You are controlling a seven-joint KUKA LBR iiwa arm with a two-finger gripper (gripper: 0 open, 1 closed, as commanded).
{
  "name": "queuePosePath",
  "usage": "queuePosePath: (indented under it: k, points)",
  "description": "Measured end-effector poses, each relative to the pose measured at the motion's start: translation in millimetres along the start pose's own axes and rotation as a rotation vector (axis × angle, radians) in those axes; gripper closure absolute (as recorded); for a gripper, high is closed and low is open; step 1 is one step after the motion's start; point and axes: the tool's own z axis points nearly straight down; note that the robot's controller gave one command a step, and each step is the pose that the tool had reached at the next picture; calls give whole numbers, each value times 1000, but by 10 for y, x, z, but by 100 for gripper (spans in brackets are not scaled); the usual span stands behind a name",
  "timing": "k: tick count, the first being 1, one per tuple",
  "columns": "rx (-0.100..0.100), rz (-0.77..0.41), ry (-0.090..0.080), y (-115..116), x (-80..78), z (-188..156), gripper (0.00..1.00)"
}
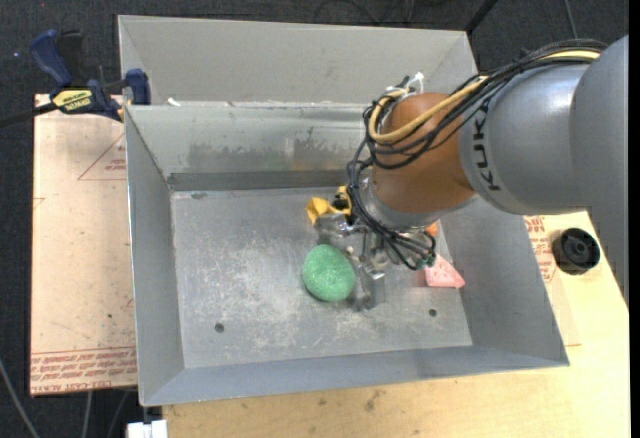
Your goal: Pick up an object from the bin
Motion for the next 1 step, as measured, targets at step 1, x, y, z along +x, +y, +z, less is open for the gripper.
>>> queuePosePath:
  k: [1]
  points:
    - [-4, -376, 1, 381, 344, 70, 100]
